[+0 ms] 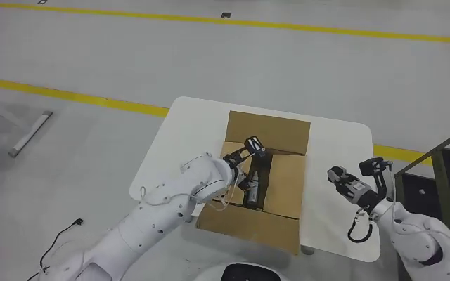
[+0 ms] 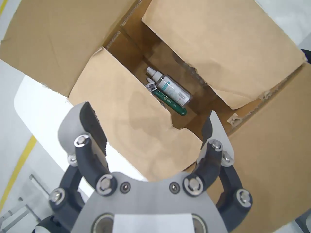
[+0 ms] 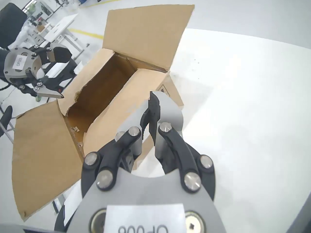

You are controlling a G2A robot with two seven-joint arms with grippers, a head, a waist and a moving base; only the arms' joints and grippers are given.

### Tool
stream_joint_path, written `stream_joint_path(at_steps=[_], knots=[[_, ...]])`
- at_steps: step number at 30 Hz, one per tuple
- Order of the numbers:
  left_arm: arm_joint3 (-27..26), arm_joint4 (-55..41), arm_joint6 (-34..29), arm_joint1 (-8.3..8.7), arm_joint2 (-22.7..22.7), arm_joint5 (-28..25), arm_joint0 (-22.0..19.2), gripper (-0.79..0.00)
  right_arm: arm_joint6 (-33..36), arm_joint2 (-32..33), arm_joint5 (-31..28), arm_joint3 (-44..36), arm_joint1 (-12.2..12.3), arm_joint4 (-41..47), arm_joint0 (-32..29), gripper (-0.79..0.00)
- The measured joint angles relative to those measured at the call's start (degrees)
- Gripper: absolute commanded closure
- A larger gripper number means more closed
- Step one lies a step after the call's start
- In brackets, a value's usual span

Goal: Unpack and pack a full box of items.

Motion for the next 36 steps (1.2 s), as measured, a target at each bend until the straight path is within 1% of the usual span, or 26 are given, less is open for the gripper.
stream_joint_path(at_steps=[2,6,10,12,16,21,25,26,27,28,29,30,36], knots=[[1.4,2.5,0.3,-0.77,1.6,2.0,-0.7,-0.785,-0.9,0.6,0.8,-0.5,-0.2,-0.1,-1.3,0.000],[4.1,6.9,1.0,-2.17,4.4,4.1,-1.4,-0.785,-1.6,1.1,2.0,-0.9,-0.4,-1.0,-2.6,0.000],[6.1,8.9,0.8,-3.45,6.5,4.3,-1.8,-0.785,-1.8,1.4,2.3,-0.8,-0.7,-1.1,-3.1,0.000],[7.2,11.4,0.8,-4.07,7.8,4.0,-1.9,-0.785,-1.8,1.5,2.2,-0.6,-0.8,-1.0,-3.2,0.000],[9.3,12.7,0.9,-5.13,8.8,4.4,-2.0,-0.785,-1.7,1.6,1.6,-0.5,-1.1,-0.8,-3.1,0.000],[12.0,18.9,1.2,-6.09,10.2,3.9,-2.6,-0.785,-2.1,1.7,0.6,0.1,-1.4,-0.2,-2.8,0.000],[13.9,19.5,0.6,-6.67,9.4,3.7,-2.8,-0.785,-1.9,1.9,-0.7,0.6,-1.6,0.3,-2.6,0.000],[14.4,19.4,0.5,-6.76,9.0,3.7,-2.8,-0.640,-1.8,2.0,-1.0,0.7,-1.6,0.4,-2.5,0.000],[15.0,19.7,0.3,-6.83,8.5,4.0,-2.9,-0.382,-1.7,2.1,-1.3,0.8,-1.7,0.5,-2.4,0.000],[15.4,20.3,0.3,-6.87,8.2,4.3,-3.0,-0.317,-1.6,2.1,-1.6,0.9,-1.7,0.6,-2.4,0.000],[15.7,21.1,0.3,-6.91,7.9,4.6,-3.0,-0.139,-1.5,2.2,-1.8,1.0,-1.8,0.6,-2.3,0.000],[15.7,21.7,0.3,-6.93,7.7,4.7,-2.9,0.000,-1.4,2.3,-2.0,1.1,-1.8,0.7,-2.2,0.000],[13.7,25.5,0.3,-6.73,6.0,4.4,-2.0,0.000,-0.7,2.8,-2.8,1.5,-2.1,1.4,-2.0,0.000]])
